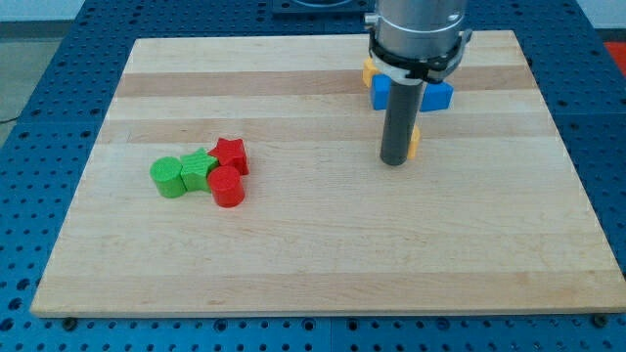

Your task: Push the yellow heart below the blue triangle

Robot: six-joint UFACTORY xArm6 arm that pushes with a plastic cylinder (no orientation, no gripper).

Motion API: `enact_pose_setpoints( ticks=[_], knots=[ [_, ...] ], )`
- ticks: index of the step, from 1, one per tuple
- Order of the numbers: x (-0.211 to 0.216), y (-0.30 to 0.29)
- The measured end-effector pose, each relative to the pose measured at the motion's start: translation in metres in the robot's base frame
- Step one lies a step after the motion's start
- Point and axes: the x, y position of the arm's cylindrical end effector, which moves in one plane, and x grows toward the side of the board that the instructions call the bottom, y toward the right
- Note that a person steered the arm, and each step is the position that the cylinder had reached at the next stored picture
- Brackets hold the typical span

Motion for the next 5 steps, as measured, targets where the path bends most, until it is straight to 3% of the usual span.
enact_pose_setpoints(
  ticks=[3,4,5],
  knots=[
    [-0.058,0.025],
    [-0.009,0.017],
    [0.009,0.074]
  ],
)
